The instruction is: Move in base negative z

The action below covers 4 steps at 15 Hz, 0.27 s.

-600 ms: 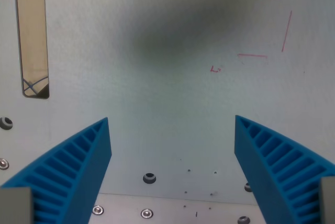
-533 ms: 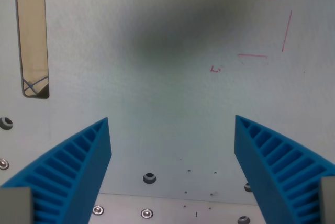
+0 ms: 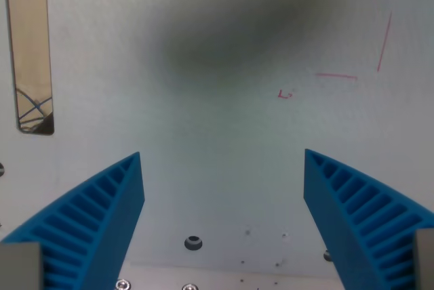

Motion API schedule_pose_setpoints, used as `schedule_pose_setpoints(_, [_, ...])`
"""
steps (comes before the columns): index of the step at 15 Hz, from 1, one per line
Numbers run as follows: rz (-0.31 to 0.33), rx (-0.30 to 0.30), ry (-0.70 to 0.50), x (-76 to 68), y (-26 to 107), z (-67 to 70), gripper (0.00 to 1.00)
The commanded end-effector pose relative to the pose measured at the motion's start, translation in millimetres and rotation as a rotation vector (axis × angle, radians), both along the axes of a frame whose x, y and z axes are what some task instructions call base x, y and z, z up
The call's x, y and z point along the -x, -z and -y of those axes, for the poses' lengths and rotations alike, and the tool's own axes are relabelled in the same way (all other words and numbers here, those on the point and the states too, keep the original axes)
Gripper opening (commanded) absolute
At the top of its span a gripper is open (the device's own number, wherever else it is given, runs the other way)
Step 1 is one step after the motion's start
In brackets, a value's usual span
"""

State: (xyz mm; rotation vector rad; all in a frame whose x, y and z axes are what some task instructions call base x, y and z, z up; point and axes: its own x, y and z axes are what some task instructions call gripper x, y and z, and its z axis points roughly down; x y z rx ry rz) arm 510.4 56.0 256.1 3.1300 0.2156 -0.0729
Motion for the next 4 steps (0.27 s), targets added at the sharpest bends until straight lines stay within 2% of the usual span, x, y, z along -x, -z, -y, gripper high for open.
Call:
schedule_pose_setpoints(1, [0.036,-0.001,0.000,2.2,11.0,0.3,1.00])
schedule_pose_setpoints(4, [0.036,-0.001,0.000,0.7,26.0,0.2,1.00])
